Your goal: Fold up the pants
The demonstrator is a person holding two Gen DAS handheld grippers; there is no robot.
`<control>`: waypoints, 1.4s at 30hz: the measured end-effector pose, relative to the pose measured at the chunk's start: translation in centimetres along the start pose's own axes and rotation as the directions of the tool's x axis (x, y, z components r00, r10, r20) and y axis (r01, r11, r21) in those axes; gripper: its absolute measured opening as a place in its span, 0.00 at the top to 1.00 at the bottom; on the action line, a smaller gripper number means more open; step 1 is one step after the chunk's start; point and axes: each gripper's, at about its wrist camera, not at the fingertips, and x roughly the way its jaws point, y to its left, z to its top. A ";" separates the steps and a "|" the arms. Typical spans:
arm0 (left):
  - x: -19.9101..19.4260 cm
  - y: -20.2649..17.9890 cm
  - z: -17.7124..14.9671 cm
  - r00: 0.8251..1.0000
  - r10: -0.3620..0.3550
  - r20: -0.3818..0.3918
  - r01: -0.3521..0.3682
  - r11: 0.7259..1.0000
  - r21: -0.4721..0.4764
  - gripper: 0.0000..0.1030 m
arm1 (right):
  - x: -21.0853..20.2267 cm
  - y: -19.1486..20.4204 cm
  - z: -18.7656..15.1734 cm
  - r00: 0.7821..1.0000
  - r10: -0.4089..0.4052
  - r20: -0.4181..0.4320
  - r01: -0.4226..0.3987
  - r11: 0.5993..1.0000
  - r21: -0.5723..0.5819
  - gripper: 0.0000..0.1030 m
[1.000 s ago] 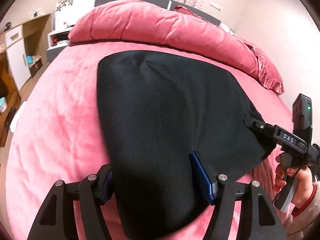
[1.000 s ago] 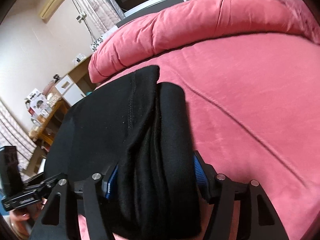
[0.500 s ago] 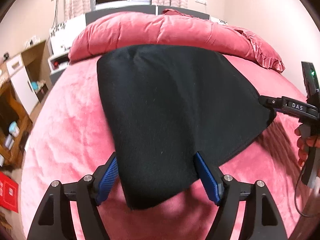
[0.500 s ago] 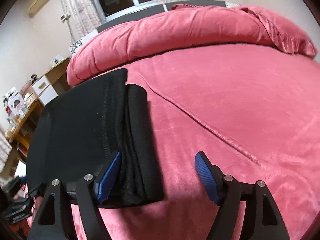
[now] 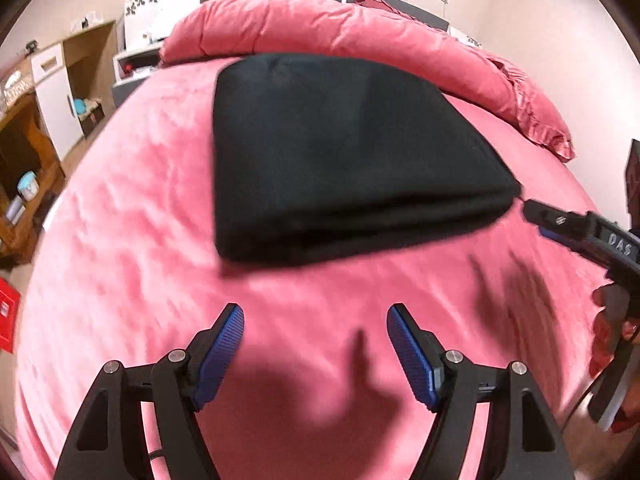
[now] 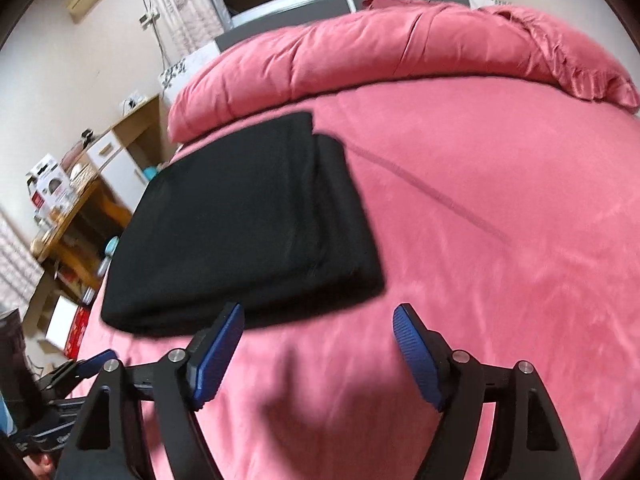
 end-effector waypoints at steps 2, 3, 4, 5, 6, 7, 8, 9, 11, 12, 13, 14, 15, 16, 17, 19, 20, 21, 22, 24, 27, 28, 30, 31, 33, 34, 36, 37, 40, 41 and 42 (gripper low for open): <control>-0.7 -0.4 -1.3 1.000 -0.014 -0.003 0.014 1.000 -0.018 0.27 | -0.4 0.5 -1.6 1.000 0.010 -0.017 -0.010 1.000 0.015 0.21; -1.1 -0.5 -2.1 1.000 -0.020 -0.002 0.019 0.999 -0.035 0.27 | -0.7 0.8 -2.4 1.000 0.018 -0.022 -0.018 0.999 0.027 0.19; -1.2 -0.4 -2.4 1.000 -0.019 -0.006 0.019 0.999 -0.051 0.27 | -0.9 1.0 -3.2 0.999 0.022 -0.024 -0.021 0.999 0.038 0.14; -1.4 -0.4 -2.8 1.000 -0.017 -0.008 0.016 0.998 -0.065 0.27 | -1.1 1.2 -4.0 1.000 0.017 -0.026 -0.016 0.999 0.046 0.12; -1.8 -0.2 -3.4 1.000 -0.007 -0.003 0.007 0.996 -0.089 0.27 | -1.4 1.6 -4.9 1.000 0.007 -0.024 -0.006 0.999 0.044 0.12; -2.2 -0.1 -3.9 1.000 0.014 0.007 -0.013 0.994 -0.111 0.27 | -1.6 1.9 -5.5 1.000 -0.002 -0.021 0.003 0.999 0.035 0.12; -2.6 0.1 -4.2 0.998 0.053 0.016 -0.050 0.990 -0.134 0.27 | -2.0 2.2 -6.1 1.000 -0.021 -0.016 0.021 1.000 0.019 0.12; -2.9 0.3 -4.3 0.996 0.092 0.023 -0.087 0.985 -0.149 0.27 | -2.3 2.5 -6.5 0.999 -0.044 -0.007 0.044 0.999 0.006 0.12; -3.8 0.5 -4.7 0.992 0.111 0.064 -0.100 0.983 -0.153 0.28 | -3.2 2.8 -6.8 0.998 -0.064 0.015 0.064 0.998 -0.007 0.12; -4.5 0.4 -5.1 0.990 0.112 0.088 -0.098 0.984 -0.150 0.28 | -3.7 3.0 -6.8 0.997 -0.071 0.030 0.072 0.997 -0.014 0.12; -5.1 0.2 -5.4 0.987 0.118 0.107 -0.103 0.984 -0.143 0.28 | -4.2 3.2 -6.6 0.996 -0.081 0.047 0.082 0.996 -0.018 0.12; -5.7 0.0 -5.6 0.983 0.136 0.120 -0.120 0.984 -0.133 0.28 | -4.7 3.5 -6.6 0.994 -0.089 0.068 0.091 0.996 -0.024 0.12; -6.1 -0.2 -5.7 0.980 0.155 0.126 -0.140 0.983 -0.121 0.28 | -5.3 3.8 -6.6 0.992 -0.090 0.087 0.093 0.995 -0.034 0.12; -6.6 -0.4 -5.8 0.977 0.164 0.134 -0.151 0.983 -0.107 0.28 | -5.9 4.2 -6.8 0.992 -0.084 0.099 0.089 0.995 -0.046 0.12; -7.1 -0.7 -5.9 0.975 0.168 0.148 -0.156 0.984 -0.092 0.28 | -6.4 4.6 -7.0 0.991 -0.072 0.112 0.079 0.995 -0.062 0.12; -8.3 -1.2 -6.4 0.966 0.171 0.196 -0.158 0.984 -0.078 0.28 | -7.0 5.4 -7.3 0.991 -0.052 0.121 0.063 0.994 -0.085 0.11; -8.6 -1.3 -6.4 0.965 0.163 0.206 -0.150 0.986 -0.079 0.28 | -7.3 5.8 -7.6 0.991 -0.047 0.126 0.061 0.993 -0.103 0.11; -8.7 -1.5 -5.7 0.965 0.153 0.213 -0.139 0.987 -0.082 0.28 | -7.3 6.2 -7.7 0.990 -0.055 0.130 0.071 0.991 -0.117 0.11; -9.1 -1.5 -5.6 0.964 0.147 0.220 -0.130 0.987 -0.093 0.28 | -7.3 6.5 -7.8 0.989 -0.066 0.133 0.084 0.988 -0.132 0.11; -9.7 -1.6 -5.2 0.956 0.173 0.235 -0.150 0.982 -0.114 0.28 | -7.4 6.8 -7.9 0.988 -0.074 0.137 0.094 0.984 -0.148 0.11; -10.5 -1.5 -5.1 0.937 0.221 0.269 -0.191 0.973 -0.132 0.28 | -7.9 6.6 -8.0 0.985 -0.071 0.159 0.093 0.986 -0.137 0.11; -10.5 -1.5 -5.1 0.934 0.232 0.270 -0.202 0.970 -0.135 0.28 | -8.0 6.5 -7.9 0.984 -0.073 0.162 0.094 0.987 -0.131 0.11; -10.6 -1.6 -5.0 0.936 0.232 0.265 -0.203 0.970 -0.132 0.28 | -8.0 6.3 -7.9 0.985 -0.067 0.158 0.086 0.989 -0.121 0.11; -10.5 -1.7 -4.9 0.940 0.224 0.258 -0.197 0.972 -0.128 0.28 | -8.0 6.3 -7.8 0.986 -0.063 0.154 0.082 0.990 -0.118 0.11; -10.4 -1.8 -4.9 0.944 0.220 0.247 -0.195 0.973 -0.123 0.28 | -8.0 6.4 -7.9 0.987 -0.052 0.149 0.071 0.990 -0.124 0.11; -10.5 -1.9 -5.0 0.944 0.221 0.245 -0.197 0.973 -0.120 0.29 | -8.0 6.6 -8.0 0.987 -0.053 0.149 0.073 0.989 -0.132 0.11; -10.5 -1.9 -5.0 0.943 0.224 0.244 -0.201 0.973 -0.117 0.30 | -7.9 6.9 -8.1 0.987 -0.053 0.150 0.075 0.986 -0.148 0.11; -10.5 -2.0 -5.0 0.943 0.226 0.244 -0.203 0.972 -0.117 0.30 | -7.9 6.9 -8.1 0.987 -0.053 0.150 0.076 0.986 -0.151 0.11; -10.7 -1.9 -5.1 0.940 0.229 0.251 -0.203 0.971 -0.126 0.30 | -7.7 6.7 -8.1 0.988 -0.054 0.146 0.075 0.987 -0.144 0.11; -10.7 -1.9 -5.1 0.941 0.229 0.249 -0.202 0.971 -0.128 0.30 | -7.7 6.6 -8.1 0.988 -0.057 0.146 0.077 0.988 -0.137 0.11; -10.6 -1.9 -5.1 0.942 0.227 0.248 -0.200 0.971 -0.130 0.30 | -7.7 6.5 -8.1 0.988 -0.058 0.145 0.077 0.988 -0.133 0.11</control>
